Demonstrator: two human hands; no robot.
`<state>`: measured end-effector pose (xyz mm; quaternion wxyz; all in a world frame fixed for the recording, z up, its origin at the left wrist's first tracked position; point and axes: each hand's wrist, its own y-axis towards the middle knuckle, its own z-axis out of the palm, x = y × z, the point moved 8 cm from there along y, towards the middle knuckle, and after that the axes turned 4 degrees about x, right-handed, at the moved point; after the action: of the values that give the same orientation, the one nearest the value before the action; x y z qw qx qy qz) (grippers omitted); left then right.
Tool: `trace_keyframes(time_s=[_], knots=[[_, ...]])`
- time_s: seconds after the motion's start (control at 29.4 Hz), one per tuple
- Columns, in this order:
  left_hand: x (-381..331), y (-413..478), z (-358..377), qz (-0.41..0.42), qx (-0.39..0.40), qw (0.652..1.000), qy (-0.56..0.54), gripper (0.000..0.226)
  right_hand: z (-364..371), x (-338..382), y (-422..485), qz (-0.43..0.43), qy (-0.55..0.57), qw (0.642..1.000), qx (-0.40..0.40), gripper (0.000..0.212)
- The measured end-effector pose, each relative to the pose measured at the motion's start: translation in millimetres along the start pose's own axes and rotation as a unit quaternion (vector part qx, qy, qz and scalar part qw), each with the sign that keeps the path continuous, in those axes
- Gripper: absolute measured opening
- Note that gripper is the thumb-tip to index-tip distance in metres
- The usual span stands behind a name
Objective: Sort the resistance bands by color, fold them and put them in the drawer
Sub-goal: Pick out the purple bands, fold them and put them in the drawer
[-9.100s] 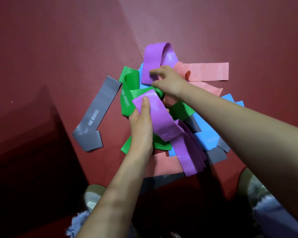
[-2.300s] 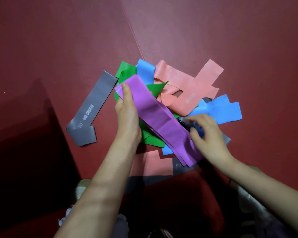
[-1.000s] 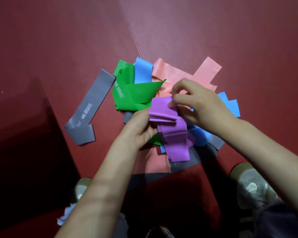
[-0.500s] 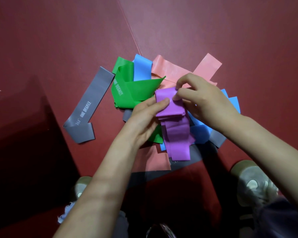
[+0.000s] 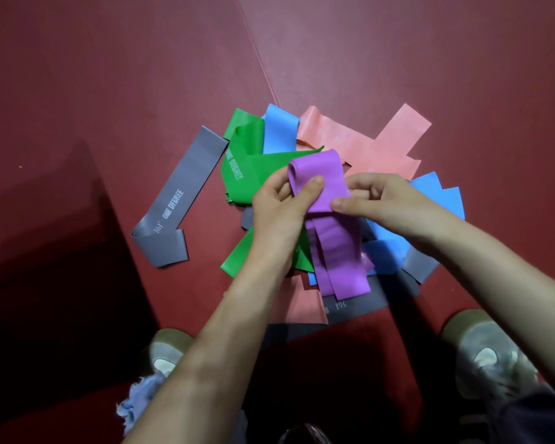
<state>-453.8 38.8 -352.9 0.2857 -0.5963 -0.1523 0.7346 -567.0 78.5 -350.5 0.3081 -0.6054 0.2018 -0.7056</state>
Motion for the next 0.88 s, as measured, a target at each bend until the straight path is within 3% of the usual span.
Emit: trace_keyframes(time_s=[0.17,0.27,0.34,0.58,0.78,0.88], knots=[[6.4,1.4,14.1,-0.037,0.045,0.997,-0.059,0.026,-10.1,10.4,1.5,-0.058,0.079,0.994,-0.052,0.02],[13.4,-1.6,23.5,-0.07,0.118,0.989,-0.052,0.024,-19.1,19.3,2.6,-0.084,0.12,0.985,-0.088,0.024],[18.1,-0.8,21.0,-0.077,0.126,0.989,-0.026,0.016,-23.9,21.9,2.6,-0.09,0.119,0.983,-0.104,0.023],[37.8,-5.3,14.7,-0.091,0.126,0.986,0.058,0.017,-20.8,15.7,5.0,-0.086,0.144,0.983,-0.072,0.022],[42.6,-1.5,8.0,-0.144,0.074,0.984,0.075,0.007,-24.2,29.1,-0.9,-0.175,0.005,0.979,-0.108,0.034],[52.8,-6.0,3.8,-0.266,0.045,0.962,-0.05,0.022,-21.0,28.0,-1.6,-0.197,-0.048,0.974,-0.098,0.038]])
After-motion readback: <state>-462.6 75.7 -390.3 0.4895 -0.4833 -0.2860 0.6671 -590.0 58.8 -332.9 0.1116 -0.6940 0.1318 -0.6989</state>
